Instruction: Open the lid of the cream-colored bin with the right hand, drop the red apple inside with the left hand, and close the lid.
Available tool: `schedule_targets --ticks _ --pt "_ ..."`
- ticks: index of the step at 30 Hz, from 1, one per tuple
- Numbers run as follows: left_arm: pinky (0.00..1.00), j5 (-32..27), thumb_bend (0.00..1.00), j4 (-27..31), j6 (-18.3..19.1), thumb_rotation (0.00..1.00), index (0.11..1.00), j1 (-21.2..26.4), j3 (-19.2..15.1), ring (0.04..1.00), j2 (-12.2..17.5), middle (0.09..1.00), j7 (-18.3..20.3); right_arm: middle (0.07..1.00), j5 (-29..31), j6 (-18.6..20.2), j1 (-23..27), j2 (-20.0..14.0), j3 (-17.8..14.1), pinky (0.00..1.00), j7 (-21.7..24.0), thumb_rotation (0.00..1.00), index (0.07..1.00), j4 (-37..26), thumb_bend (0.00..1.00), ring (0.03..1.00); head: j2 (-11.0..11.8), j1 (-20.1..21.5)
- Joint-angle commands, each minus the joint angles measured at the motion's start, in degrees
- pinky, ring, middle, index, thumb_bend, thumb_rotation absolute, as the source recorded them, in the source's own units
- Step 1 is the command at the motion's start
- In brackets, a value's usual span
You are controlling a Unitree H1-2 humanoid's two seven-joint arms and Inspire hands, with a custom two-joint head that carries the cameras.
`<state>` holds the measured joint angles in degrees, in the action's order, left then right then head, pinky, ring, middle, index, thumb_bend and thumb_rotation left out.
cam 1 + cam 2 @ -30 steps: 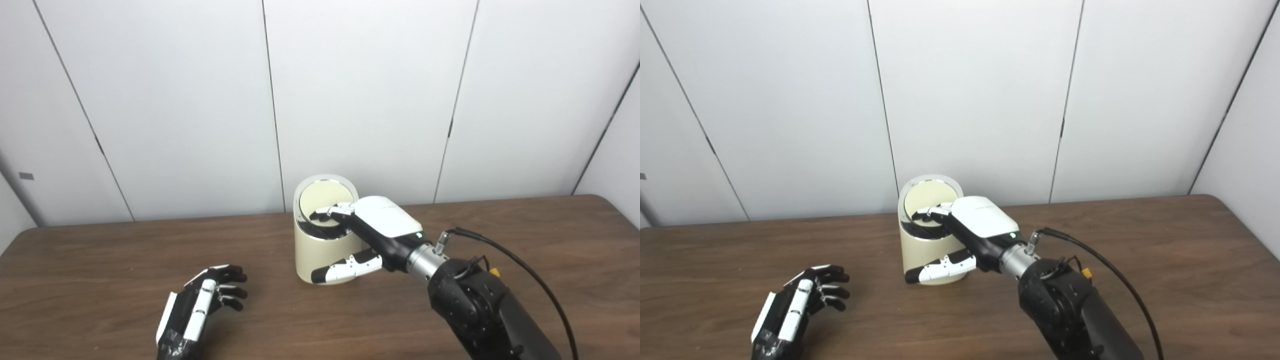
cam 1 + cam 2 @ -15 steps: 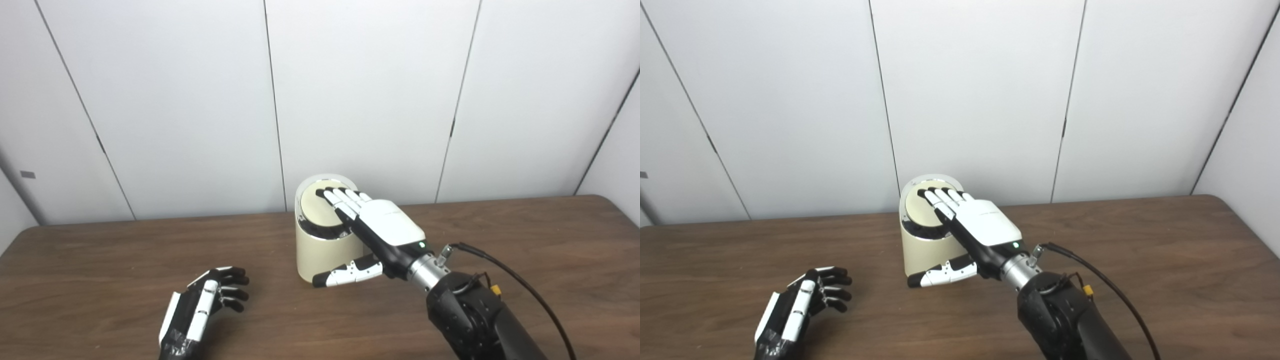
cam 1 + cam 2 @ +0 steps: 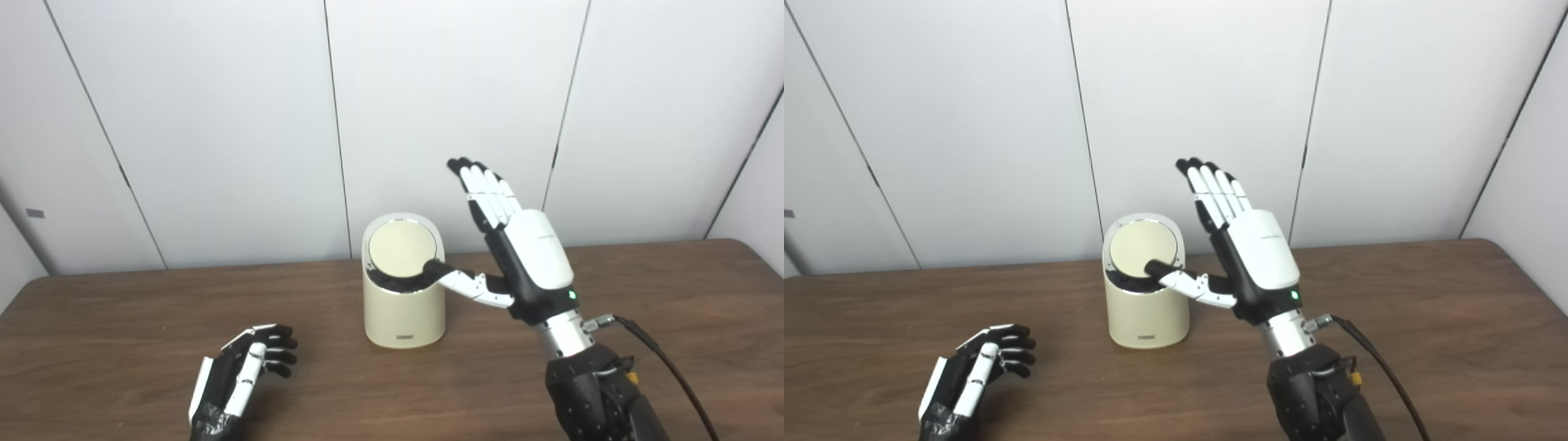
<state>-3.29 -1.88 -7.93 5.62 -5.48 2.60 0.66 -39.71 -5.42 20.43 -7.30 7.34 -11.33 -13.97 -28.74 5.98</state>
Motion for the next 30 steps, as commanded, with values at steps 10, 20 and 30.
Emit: schedule_targets --ticks 10,20,30 --pt "0.58 -0.5 0.28 -1.4 -5.2 0.37 0.709 2.5 -1.5 0.67 0.0 0.686 -1.4 0.788 26.8 -7.7 -7.3 3.1 -8.8 0.73 -0.9 0.5 0.769 6.3 0.26 0.792 0.1 -0.1" --pt "0.55 -1.0 0.3 -2.7 -7.3 0.35 0.65 2.8 -1.8 0.636 -0.4 0.658 -1.7 0.751 33.3 -11.1 -12.8 2.5 -11.1 0.71 0.9 0.35 0.731 11.6 0.27 0.75 0.7 -0.7" --pt "0.54 -1.6 0.3 -5.1 -8.9 0.42 0.662 3.2 -2.1 0.642 0.1 0.674 -2.0 0.766 35.1 -9.9 -15.1 3.5 -12.1 0.74 1.5 0.38 0.746 13.8 0.25 0.768 1.7 -0.8"
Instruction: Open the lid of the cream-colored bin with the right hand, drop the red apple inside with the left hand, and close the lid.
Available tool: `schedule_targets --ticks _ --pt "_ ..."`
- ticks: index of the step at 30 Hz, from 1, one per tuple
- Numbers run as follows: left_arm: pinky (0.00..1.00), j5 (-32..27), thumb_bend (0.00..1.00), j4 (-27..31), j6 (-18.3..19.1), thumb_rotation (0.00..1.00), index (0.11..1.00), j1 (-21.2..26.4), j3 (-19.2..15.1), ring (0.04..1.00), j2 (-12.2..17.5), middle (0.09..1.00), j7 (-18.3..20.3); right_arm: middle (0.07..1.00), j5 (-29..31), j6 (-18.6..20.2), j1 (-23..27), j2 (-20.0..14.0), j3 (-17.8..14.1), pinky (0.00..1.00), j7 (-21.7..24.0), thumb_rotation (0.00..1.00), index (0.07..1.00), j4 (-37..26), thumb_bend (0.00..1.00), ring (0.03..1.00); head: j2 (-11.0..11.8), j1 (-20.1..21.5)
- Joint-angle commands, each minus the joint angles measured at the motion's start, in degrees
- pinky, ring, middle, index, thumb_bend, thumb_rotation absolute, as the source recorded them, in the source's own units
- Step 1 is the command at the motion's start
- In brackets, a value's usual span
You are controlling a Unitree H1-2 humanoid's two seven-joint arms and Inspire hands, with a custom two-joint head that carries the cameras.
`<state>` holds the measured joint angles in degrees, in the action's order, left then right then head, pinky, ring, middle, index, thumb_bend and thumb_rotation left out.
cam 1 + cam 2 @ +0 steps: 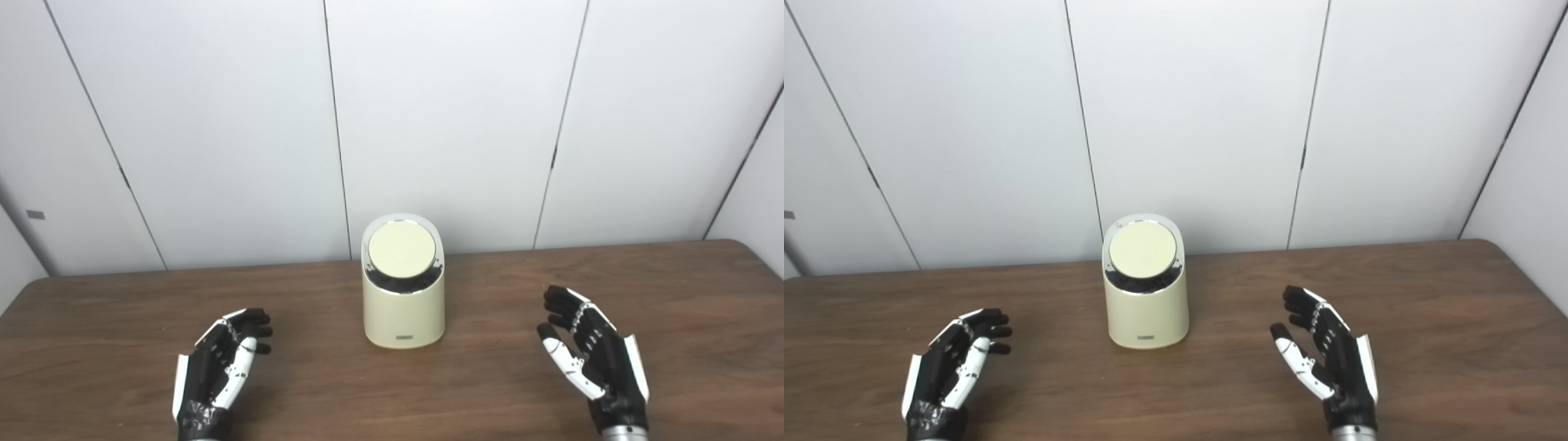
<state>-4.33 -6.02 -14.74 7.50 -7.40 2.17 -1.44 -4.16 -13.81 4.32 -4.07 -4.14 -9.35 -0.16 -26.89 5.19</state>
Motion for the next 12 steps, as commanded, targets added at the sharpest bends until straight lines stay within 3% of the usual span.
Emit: schedule_targets --ticks 1,4,8,12 --pt "0.54 -0.7 0.3 -1.3 -2.1 0.42 0.66 1.5 -0.3 0.64 0.5 0.672 0.1 0.765 -0.6 -1.5 1.3 0.4 -0.7 0.73 -0.7 0.38 0.744 0.6 0.26 0.766 -0.3 -0.1" --pt "0.54 -1.6 0.3 -2.6 -2.1 0.41 0.659 2.0 -0.6 0.64 0.7 0.671 0.4 0.761 0.0 -0.4 1.8 0.8 -1.3 0.73 -1.0 0.37 0.742 1.5 0.26 0.766 -0.4 0.3" --pt "0.54 -3.6 0.31 -4.1 0.3 0.36 0.657 2.6 -1.1 0.638 0.5 0.668 0.6 0.774 2.1 1.3 2.1 1.6 -2.1 0.75 -0.4 0.25 0.758 2.8 0.26 0.787 -0.6 0.2" --pt "0.53 -4.0 0.31 -5.1 0.1 0.34 0.664 3.0 -1.0 0.641 0.6 0.674 0.6 0.751 1.8 1.1 2.4 1.9 -1.6 0.71 -0.1 0.19 0.735 3.9 0.27 0.761 -0.8 0.2"
